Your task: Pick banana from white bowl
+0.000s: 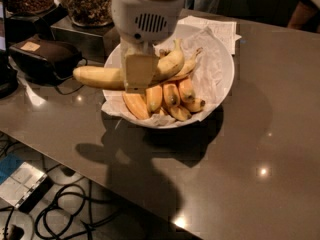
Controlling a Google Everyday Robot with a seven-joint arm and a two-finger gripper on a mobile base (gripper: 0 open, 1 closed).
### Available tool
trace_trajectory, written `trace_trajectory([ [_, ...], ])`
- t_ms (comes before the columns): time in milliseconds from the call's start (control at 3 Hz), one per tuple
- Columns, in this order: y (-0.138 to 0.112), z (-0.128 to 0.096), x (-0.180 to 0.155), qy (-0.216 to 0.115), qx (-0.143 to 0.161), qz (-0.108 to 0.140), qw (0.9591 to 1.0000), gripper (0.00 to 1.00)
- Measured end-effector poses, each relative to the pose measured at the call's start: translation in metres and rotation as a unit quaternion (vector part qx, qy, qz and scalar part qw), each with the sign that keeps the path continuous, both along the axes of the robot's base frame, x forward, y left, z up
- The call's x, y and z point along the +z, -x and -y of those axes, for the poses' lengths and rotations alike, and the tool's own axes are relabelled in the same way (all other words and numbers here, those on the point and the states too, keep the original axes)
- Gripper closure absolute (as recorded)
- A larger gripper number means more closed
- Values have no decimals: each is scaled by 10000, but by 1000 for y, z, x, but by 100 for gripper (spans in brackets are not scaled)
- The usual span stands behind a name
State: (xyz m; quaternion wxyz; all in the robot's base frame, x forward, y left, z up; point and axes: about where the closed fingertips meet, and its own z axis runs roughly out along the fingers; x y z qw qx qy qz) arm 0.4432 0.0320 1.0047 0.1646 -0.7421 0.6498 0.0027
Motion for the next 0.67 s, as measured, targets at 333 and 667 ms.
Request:
trace_trajectory([
  [333,28,-44,25,-112,590,259,9979,100],
  [667,33,-48,35,-191,633,397,9970,100],
])
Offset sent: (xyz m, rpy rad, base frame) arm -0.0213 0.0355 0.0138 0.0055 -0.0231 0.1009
